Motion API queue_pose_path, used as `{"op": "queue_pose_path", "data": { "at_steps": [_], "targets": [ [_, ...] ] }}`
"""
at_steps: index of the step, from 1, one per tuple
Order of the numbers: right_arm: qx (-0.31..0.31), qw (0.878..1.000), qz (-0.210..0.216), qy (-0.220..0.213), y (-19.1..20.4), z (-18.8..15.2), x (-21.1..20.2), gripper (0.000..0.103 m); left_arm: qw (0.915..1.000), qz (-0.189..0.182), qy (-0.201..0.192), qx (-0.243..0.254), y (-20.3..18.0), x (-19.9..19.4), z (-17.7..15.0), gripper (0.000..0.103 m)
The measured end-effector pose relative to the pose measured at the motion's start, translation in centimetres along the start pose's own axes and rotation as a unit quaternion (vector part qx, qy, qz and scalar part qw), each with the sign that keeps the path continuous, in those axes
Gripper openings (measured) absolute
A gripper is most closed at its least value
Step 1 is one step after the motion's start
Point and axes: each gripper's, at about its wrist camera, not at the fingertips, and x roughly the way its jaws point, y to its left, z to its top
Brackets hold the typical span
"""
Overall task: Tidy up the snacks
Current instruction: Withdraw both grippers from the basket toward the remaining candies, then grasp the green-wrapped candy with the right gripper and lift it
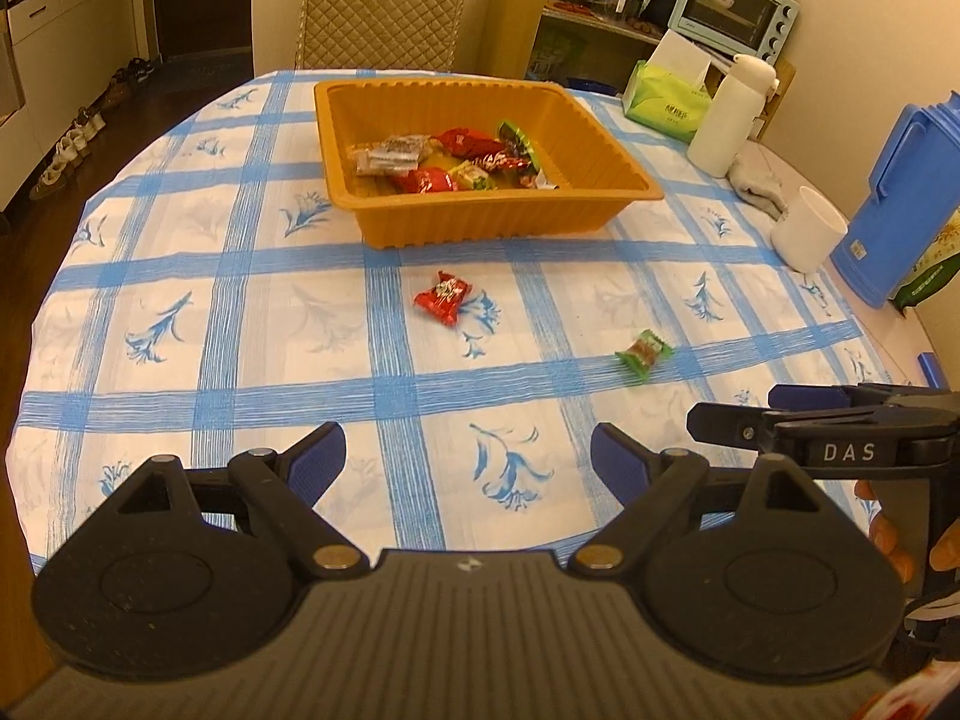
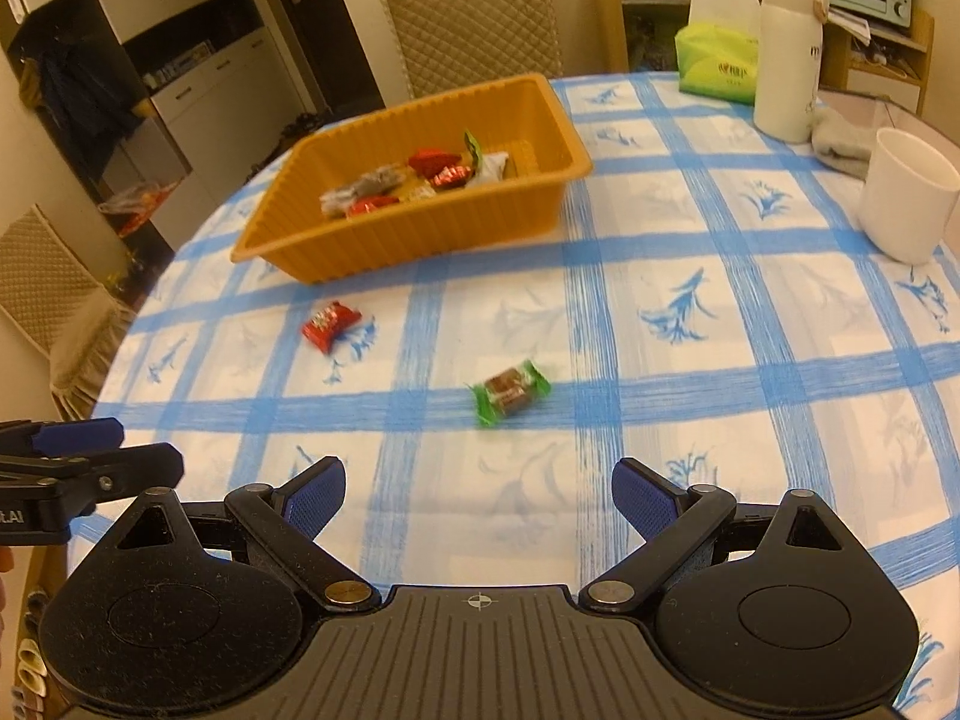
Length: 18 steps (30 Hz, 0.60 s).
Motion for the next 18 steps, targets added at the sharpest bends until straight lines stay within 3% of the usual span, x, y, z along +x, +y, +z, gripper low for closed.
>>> {"op": "queue_pose_path", "data": {
  "at_steps": [18],
  "targets": [
    [0.013,1.0,-0.003,0.018,-0.1,-0.2,3.9,0.095,0.9997,0.014,0.021,-0.002,2.0,2.6,0.0,0.087]
  ]
}}
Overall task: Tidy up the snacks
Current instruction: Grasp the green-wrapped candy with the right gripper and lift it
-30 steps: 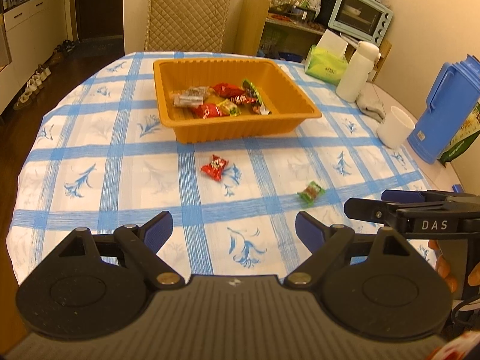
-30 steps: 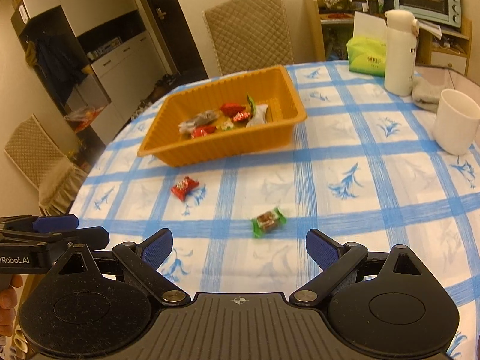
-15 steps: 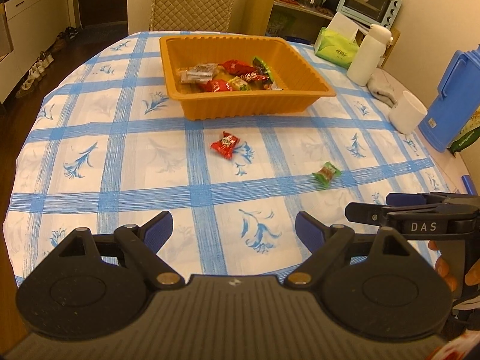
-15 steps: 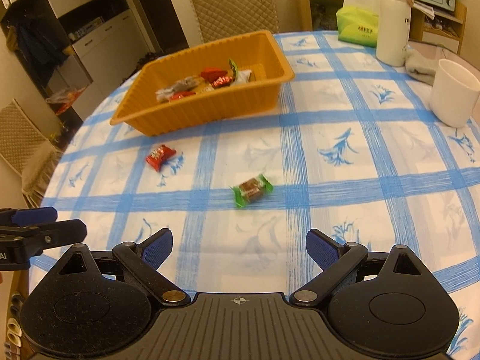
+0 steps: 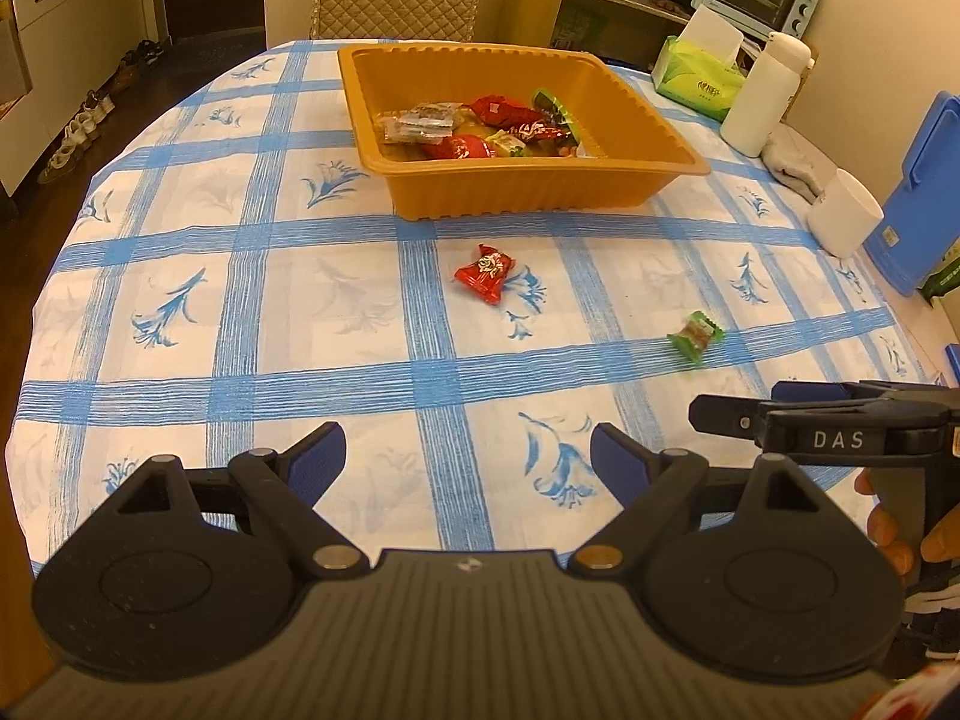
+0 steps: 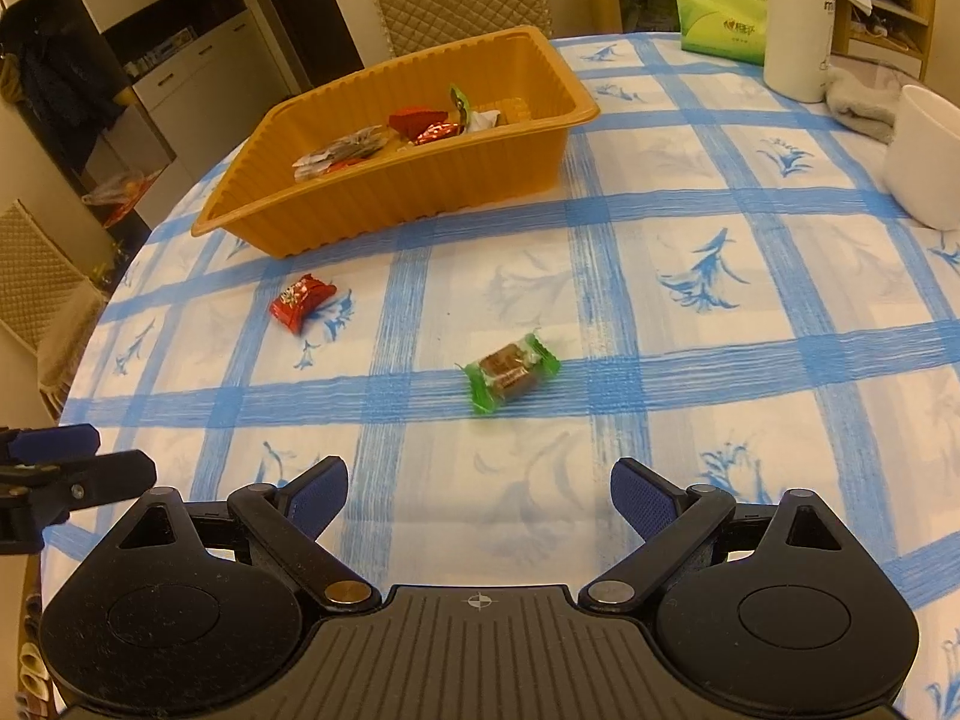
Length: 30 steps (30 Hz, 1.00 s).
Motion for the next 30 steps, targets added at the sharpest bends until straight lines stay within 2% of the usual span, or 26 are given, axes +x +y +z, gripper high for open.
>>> {"op": "queue_pose_path", "data": {
  "at_steps": [2,5,13,18,26,30],
  "targets": [
    [0.002,1.0,0.001,-0.001,0.1,0.2,0.4,0.093,1.0,0.001,0.001,0.0,0.2,0.2,0.1,0.087],
    [0.005,1.0,0.006,-0.002,0.2,0.5,1.1,0.082,1.0,0.002,0.003,-0.002,0.5,0.5,0.2,0.087],
    [0.001,1.0,-0.006,-0.013,0.5,1.6,2.6,0.07,1.0,0.004,0.008,-0.004,1.2,1.3,0.7,0.087],
    [-0.012,0.999,-0.019,-0.023,0.8,2.3,3.2,0.057,1.0,0.002,0.009,-0.002,1.3,1.7,0.9,0.087],
    [-0.068,0.995,-0.057,-0.034,2.0,2.4,4.1,0.045,0.9999,-0.003,0.007,0.01,1.1,2.6,1.6,0.087],
    [-0.097,0.992,-0.078,-0.037,2.3,2.3,4.4,0.031,0.9998,-0.006,0.005,0.02,0.8,3.3,2.0,0.086]
  ]
}}
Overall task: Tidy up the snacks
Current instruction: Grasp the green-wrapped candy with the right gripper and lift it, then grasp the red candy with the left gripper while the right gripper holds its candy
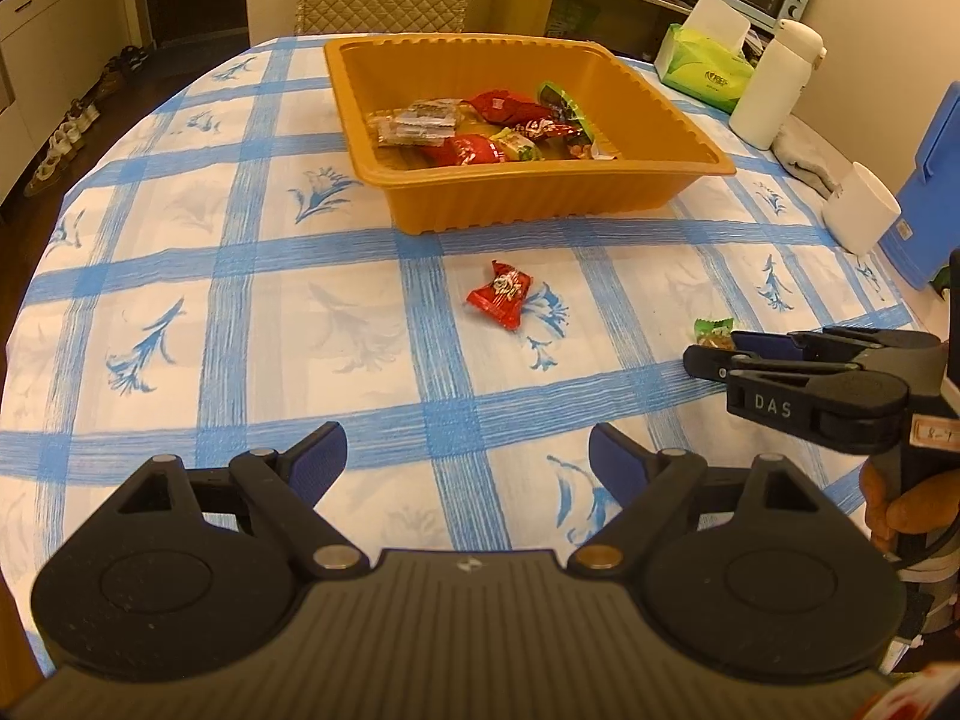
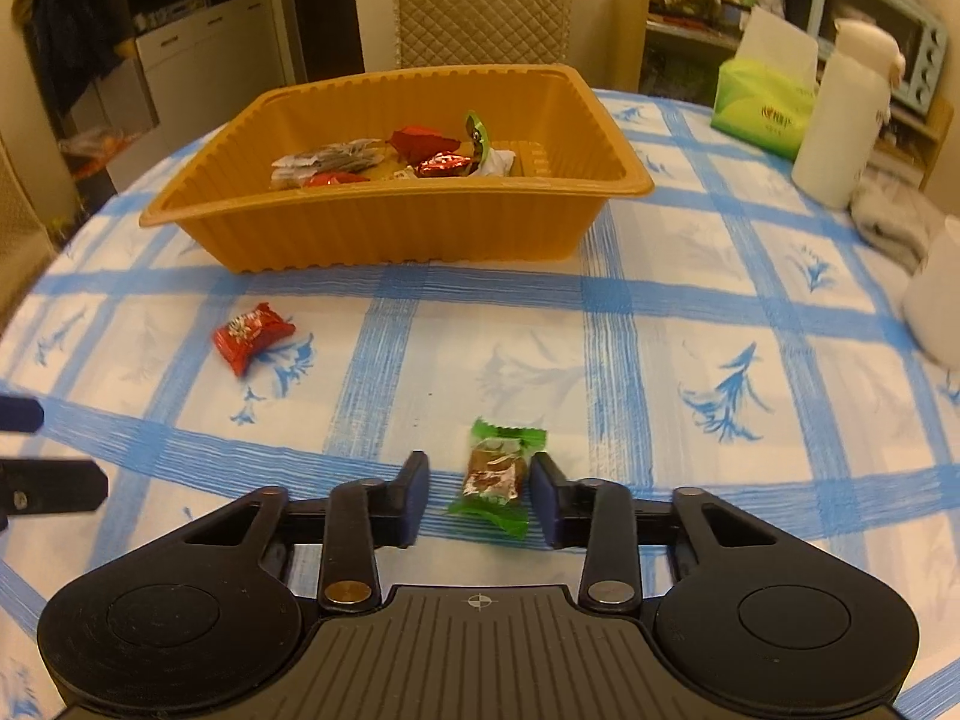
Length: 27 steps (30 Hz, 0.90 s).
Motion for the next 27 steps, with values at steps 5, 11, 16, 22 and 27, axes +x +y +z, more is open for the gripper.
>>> {"op": "queue_pose_path", "data": {
  "at_steps": [5,11,16,22,27],
  "targets": [
    [-0.008,1.0,0.0,0.001,-0.3,0.1,0.0,0.022,0.9998,-0.003,-0.005,0.021,-0.6,0.8,0.7,0.082],
    [0.02,1.0,0.002,0.004,-1.6,0.3,-0.3,0.021,0.9988,-0.003,-0.013,0.047,-1.4,2.1,1.8,0.077],
    [0.043,0.999,-0.001,0.0,-2.9,0.7,-0.8,0.021,0.9965,0.002,-0.024,0.08,-2.0,3.4,3.1,0.071],
    [0.063,0.998,-0.013,-0.002,-4.2,0.8,-1.4,0.021,0.9942,0.005,-0.026,0.104,-2.6,5.3,4.4,0.058],
    [0.074,0.997,-0.019,-0.002,-4.9,0.7,-1.8,0.021,0.9931,0.008,-0.024,0.115,-3.0,6.6,5.2,0.052]
  ]
}}
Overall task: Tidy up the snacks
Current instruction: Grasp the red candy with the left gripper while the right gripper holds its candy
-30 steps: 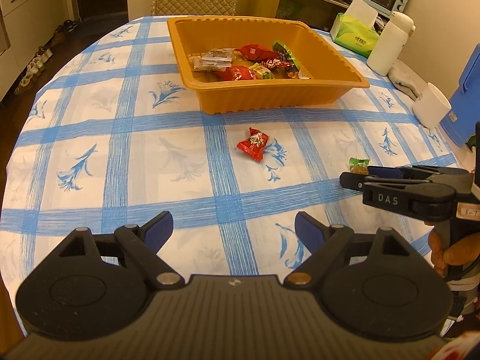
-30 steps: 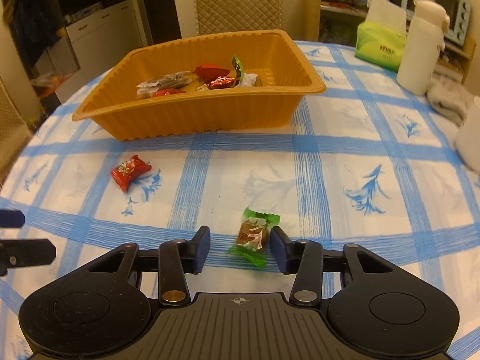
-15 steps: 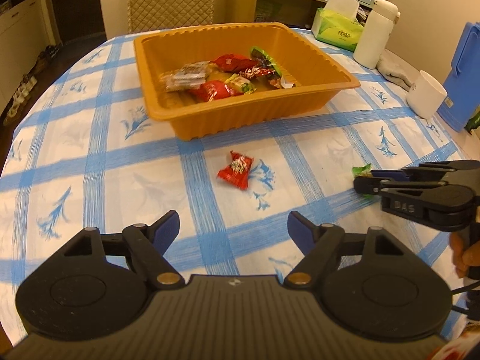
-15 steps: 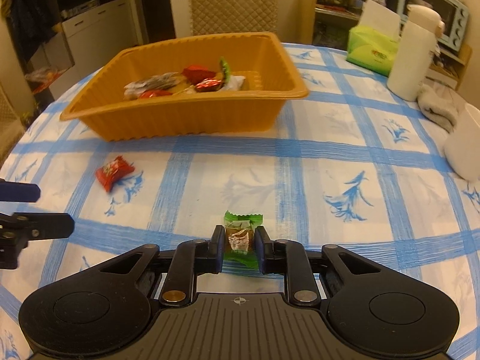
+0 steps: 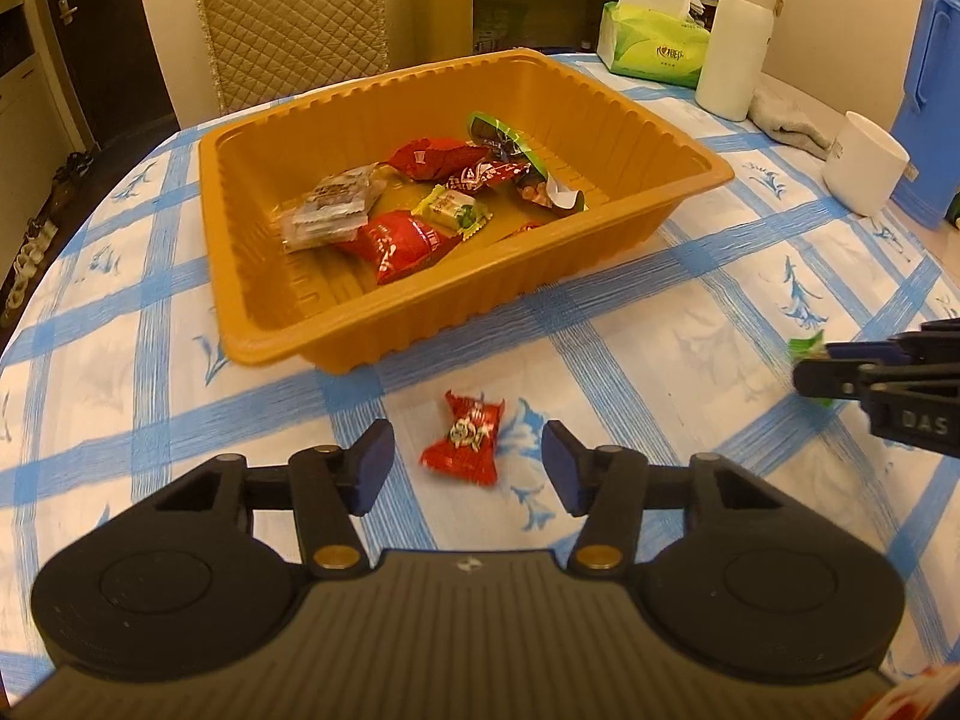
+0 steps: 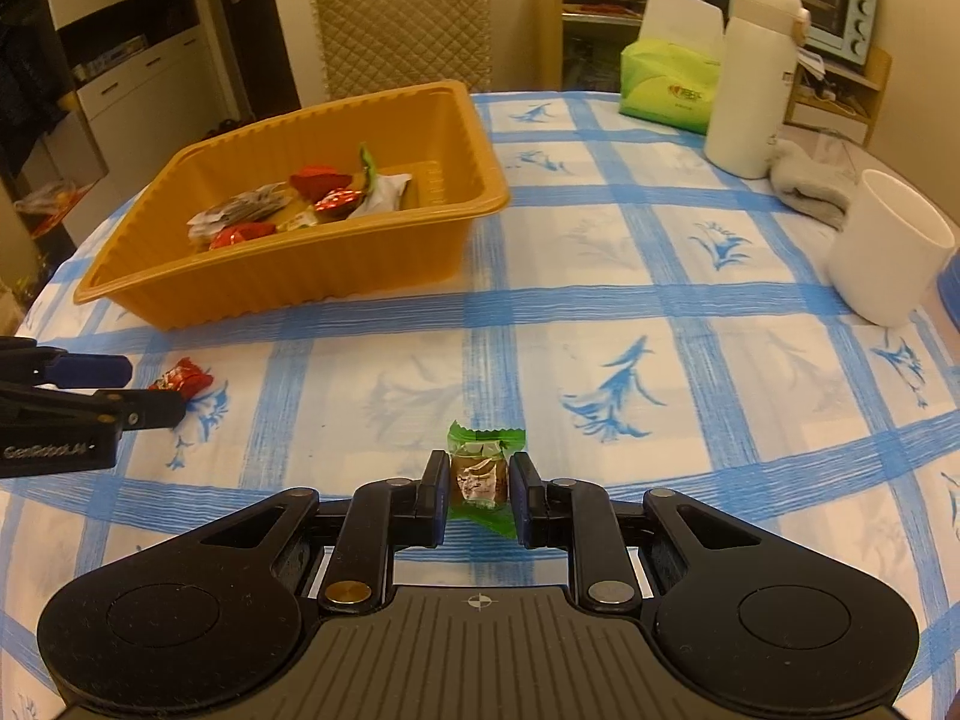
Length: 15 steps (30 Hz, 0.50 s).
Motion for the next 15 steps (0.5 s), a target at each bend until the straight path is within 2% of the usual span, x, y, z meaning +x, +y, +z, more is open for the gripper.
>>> {"op": "queue_pose_path", "data": {
  "at_steps": [3,8,15],
  "targets": [
    [0.004,1.0,-0.003,0.0,-0.3,0.0,-0.2,0.021,1.0,0.002,0.001,0.002,0.0,0.5,0.3,0.051],
    [0.008,1.0,-0.004,-0.001,-0.7,0.1,-0.3,0.021,1.0,0.002,0.008,0.005,0.0,1.4,0.7,0.042],
    [0.01,1.0,-0.004,-0.002,-0.8,0.1,-0.4,0.021,0.9997,-0.006,0.022,-0.001,0.0,1.9,0.8,0.019]
  ]
}}
